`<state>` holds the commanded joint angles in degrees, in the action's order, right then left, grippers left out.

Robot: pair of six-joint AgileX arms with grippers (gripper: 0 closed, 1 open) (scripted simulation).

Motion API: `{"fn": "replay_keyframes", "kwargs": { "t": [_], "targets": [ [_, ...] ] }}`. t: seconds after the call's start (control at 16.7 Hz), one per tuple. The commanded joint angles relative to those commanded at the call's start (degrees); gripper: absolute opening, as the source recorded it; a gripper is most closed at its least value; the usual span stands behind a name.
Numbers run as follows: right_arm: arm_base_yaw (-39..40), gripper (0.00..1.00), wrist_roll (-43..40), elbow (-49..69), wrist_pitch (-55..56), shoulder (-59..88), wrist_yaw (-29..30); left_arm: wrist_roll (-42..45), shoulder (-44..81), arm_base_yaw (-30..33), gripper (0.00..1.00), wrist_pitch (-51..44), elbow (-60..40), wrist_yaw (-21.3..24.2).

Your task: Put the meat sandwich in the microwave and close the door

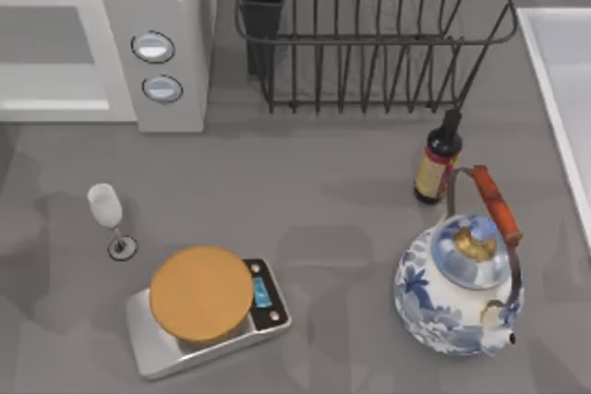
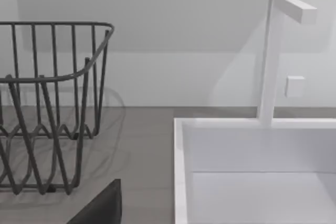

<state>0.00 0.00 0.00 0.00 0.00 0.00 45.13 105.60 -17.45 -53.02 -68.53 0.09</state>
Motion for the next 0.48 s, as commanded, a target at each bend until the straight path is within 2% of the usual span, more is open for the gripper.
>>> {"fn": "replay_keyframes", "kwargs": {
  "t": [0.48],
  "targets": [
    [0.0,1.00,0.0,0.0,0.0,0.0,0.0,0.7,7.6,-0.7,1.00,12.6,5.1,0.0]
  ]
}}
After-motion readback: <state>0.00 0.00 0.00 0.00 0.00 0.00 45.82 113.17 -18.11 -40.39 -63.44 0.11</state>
